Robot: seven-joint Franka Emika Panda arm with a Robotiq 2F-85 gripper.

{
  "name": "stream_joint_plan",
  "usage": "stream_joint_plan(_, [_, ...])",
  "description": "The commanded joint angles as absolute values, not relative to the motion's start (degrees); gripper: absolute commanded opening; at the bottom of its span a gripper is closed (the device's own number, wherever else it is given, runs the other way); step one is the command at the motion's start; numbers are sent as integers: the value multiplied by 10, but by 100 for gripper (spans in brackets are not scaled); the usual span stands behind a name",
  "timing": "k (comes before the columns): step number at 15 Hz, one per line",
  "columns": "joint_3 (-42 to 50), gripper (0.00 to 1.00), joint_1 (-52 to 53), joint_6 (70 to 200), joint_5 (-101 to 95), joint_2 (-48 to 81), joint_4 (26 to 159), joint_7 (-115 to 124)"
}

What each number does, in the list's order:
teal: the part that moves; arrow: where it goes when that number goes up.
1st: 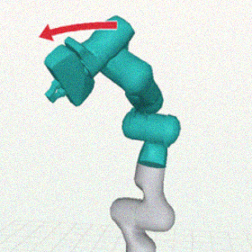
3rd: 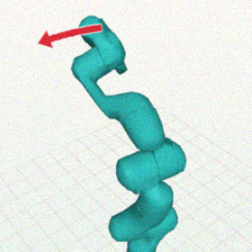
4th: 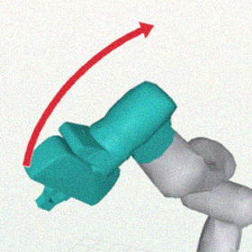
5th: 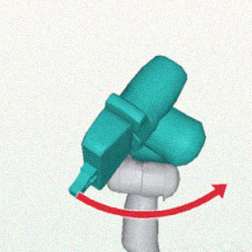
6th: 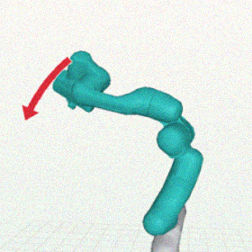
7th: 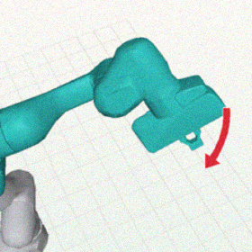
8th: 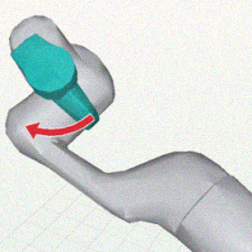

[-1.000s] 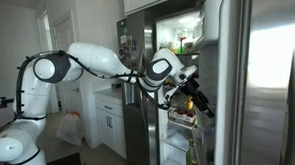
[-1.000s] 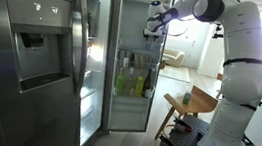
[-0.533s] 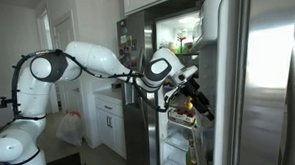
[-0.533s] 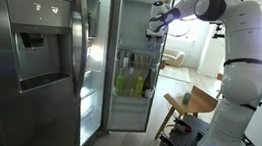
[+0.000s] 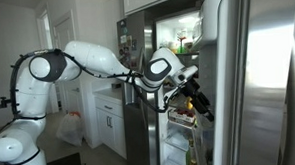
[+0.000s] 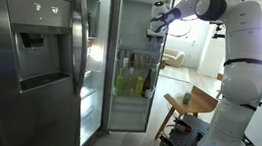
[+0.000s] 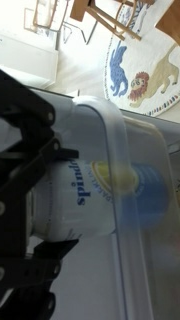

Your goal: Move the can in the fridge to the right

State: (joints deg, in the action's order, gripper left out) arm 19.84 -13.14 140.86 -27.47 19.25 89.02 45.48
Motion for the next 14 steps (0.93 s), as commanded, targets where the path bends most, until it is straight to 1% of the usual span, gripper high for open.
stream_joint_plan(1, [203, 99, -126, 1411, -283, 172, 915, 471])
stream_joint_plan(7, [202, 100, -123, 1409, -284, 174, 914, 472])
stream_joint_plan(14, [205, 100, -108, 1416, -307, 143, 929, 482])
